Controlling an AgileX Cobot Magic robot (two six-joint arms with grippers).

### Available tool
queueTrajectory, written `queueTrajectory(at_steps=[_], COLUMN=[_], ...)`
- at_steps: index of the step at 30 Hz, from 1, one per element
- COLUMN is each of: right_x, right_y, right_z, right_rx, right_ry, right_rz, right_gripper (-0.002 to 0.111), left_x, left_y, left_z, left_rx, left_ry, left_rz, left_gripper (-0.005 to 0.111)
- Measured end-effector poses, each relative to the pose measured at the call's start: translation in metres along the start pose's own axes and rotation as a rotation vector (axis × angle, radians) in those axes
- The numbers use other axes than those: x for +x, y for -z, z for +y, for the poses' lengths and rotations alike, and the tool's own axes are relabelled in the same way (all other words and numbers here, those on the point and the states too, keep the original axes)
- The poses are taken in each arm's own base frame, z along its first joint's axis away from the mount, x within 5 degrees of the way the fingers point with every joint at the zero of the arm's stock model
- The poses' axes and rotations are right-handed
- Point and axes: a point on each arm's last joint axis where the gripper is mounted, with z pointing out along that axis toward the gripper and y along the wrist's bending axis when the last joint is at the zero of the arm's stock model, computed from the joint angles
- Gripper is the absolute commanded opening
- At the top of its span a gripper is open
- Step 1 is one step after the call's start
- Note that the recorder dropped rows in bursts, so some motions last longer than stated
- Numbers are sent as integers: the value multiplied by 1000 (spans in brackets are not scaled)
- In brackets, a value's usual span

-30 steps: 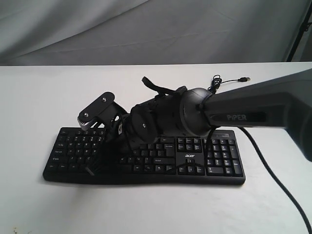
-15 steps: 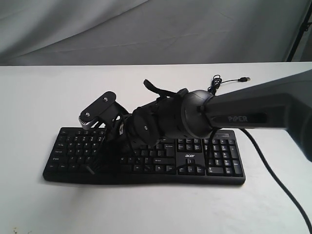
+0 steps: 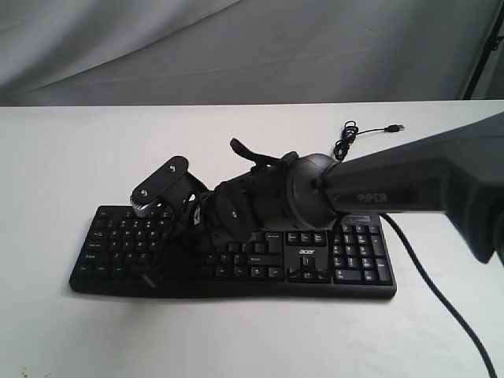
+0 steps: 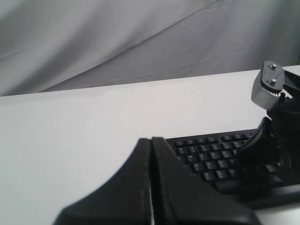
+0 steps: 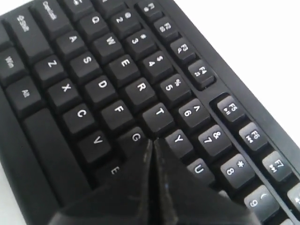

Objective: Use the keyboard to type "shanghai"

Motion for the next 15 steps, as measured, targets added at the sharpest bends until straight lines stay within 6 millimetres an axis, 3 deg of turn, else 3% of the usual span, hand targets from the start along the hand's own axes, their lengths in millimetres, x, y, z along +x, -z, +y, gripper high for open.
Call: queueTrajectory(at_steps=[11, 15], right_x=[-10, -23], right_y=[14, 15], right_z=[0, 5], right_rx=[-3, -16], right_ry=[2, 10], right_rz=[-24, -43], right_gripper=[0, 0], left_x=[0, 0], left_y=[0, 0], left_z=[0, 0], left_rx=[0, 0], left_ry=[0, 0], left_rz=[0, 0], left_gripper=[0, 0])
